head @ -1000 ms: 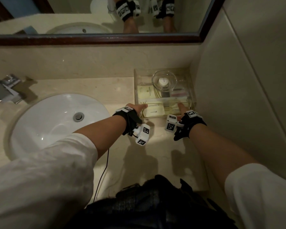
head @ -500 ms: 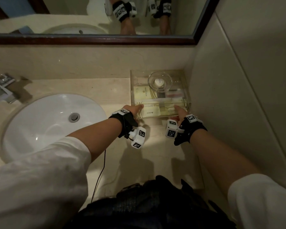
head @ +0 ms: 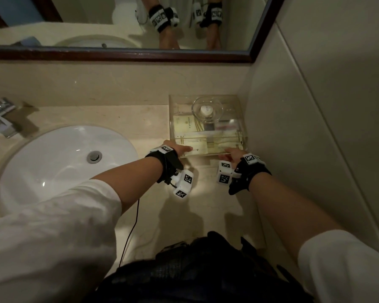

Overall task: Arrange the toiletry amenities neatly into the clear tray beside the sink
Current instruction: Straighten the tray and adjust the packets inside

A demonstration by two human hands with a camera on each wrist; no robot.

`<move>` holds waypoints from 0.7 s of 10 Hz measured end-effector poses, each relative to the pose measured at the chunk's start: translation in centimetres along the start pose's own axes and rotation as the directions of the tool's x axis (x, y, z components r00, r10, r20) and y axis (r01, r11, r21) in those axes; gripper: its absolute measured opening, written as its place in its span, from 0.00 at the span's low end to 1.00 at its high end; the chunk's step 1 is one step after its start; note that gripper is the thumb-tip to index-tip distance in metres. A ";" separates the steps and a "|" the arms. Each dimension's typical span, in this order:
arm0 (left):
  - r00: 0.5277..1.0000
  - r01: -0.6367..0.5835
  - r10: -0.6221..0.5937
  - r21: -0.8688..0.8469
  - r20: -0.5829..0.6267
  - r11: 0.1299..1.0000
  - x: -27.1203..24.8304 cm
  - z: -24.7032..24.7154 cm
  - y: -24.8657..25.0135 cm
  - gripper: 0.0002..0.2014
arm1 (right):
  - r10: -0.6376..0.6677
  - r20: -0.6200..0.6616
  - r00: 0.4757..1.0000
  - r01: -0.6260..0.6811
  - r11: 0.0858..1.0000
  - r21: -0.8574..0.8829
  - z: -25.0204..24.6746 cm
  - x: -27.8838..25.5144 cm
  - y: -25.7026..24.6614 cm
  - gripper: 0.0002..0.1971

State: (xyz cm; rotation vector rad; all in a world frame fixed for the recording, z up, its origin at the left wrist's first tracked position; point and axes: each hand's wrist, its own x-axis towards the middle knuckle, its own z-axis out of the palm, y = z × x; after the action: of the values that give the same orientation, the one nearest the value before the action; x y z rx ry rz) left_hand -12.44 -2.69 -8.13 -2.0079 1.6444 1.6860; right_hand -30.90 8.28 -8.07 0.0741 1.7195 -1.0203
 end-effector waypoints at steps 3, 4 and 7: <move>0.999 0.031 -0.032 -0.151 -0.001 0.988 -0.9 -0.4 0.5 0.33 | -0.102 0.047 0.994 0.097 0.991 0.093 -0.3 0.8 -0.4 0.14; 0.999 0.029 -0.033 -0.184 -0.017 0.982 -1.3 -0.8 0.6 0.30 | -0.062 0.062 0.996 0.052 0.986 0.156 -0.3 1.9 -0.7 0.08; 0.990 0.133 -0.099 -0.448 0.100 0.884 -0.8 -0.4 1.2 0.22 | -0.065 0.040 0.997 0.062 0.994 0.087 0.3 1.7 -1.4 0.07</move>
State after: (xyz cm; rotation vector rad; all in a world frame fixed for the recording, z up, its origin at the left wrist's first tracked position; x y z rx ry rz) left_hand -12.94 -2.96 -6.73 -2.1349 1.1514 2.2295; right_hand -32.09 6.49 -8.67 0.0526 1.6480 -1.1353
